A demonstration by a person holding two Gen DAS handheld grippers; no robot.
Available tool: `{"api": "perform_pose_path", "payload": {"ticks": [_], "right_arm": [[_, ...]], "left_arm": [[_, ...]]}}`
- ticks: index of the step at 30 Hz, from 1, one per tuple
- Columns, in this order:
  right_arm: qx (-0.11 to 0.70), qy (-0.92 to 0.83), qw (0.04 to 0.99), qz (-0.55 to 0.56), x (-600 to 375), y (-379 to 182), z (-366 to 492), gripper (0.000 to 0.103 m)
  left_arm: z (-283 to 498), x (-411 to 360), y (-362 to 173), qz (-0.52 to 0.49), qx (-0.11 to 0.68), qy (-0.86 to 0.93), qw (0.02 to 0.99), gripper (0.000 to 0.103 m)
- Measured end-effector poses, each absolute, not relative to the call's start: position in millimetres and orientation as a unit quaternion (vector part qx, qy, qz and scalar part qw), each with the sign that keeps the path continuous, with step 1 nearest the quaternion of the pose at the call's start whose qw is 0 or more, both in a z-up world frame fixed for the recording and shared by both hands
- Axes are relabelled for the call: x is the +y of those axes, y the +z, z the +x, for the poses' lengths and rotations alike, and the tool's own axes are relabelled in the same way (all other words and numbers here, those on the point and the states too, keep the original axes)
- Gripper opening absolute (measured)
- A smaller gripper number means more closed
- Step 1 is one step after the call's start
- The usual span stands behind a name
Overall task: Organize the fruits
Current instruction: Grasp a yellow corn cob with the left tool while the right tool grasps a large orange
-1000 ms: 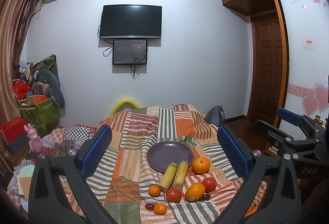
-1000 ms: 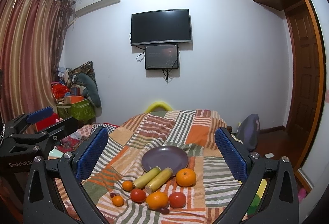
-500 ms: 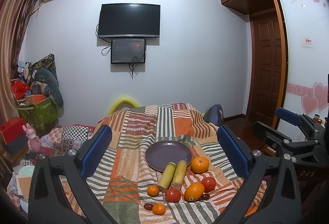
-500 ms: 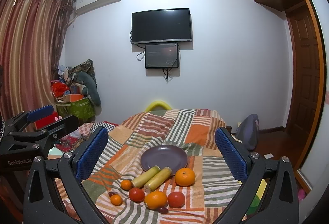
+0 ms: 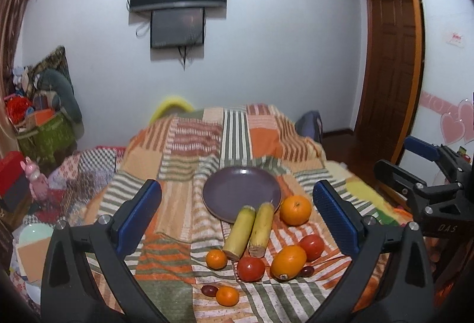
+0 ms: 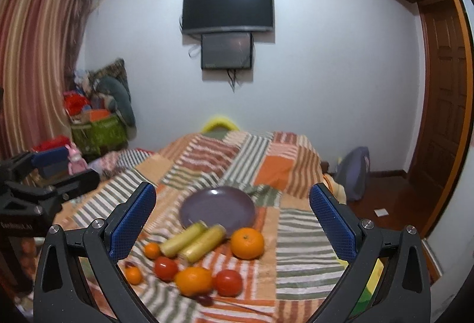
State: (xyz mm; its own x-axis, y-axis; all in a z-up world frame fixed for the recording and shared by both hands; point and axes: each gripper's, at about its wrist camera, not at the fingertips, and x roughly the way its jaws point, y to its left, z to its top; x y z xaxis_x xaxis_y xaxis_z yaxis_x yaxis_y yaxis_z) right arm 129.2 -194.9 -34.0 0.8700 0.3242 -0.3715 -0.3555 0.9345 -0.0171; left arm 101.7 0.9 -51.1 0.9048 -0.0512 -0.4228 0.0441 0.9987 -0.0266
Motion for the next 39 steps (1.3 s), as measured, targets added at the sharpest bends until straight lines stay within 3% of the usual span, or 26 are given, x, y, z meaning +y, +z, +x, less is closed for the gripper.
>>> {"api": "perform_pose_path", "payload": {"ticks": [2,14,21,24,35,39], "right_arm": [[0.205,0.175,0.962,-0.048,-197,-44,141,0.103],[0.304,0.191,0.931,-0.07,-200,-96,195,0.103],[0.349,0.212,0.909,-0.088,-189,-126,220,0.09],[0.367,0.222,0.899,-0.089,-186,-138,229,0.083],[0.401,0.232,0.882,-0.087,-184,-160,251,0.082],[0.413,0.235,0.874,-0.097,-181,-166,261,0.076]], "left_arm": [[120,3,-63,-0.008,0.237,-0.025,0.971,0.103],[207,5,-133,0.001,0.357,-0.054,0.933,0.079],[245,11,-176,-0.021,0.426,-0.089,0.9,0.063],[259,13,-192,-0.04,0.453,-0.107,0.884,0.061],[284,13,-225,-0.041,0.502,-0.123,0.855,0.052],[297,10,-235,-0.055,0.521,-0.135,0.841,0.049]]}}
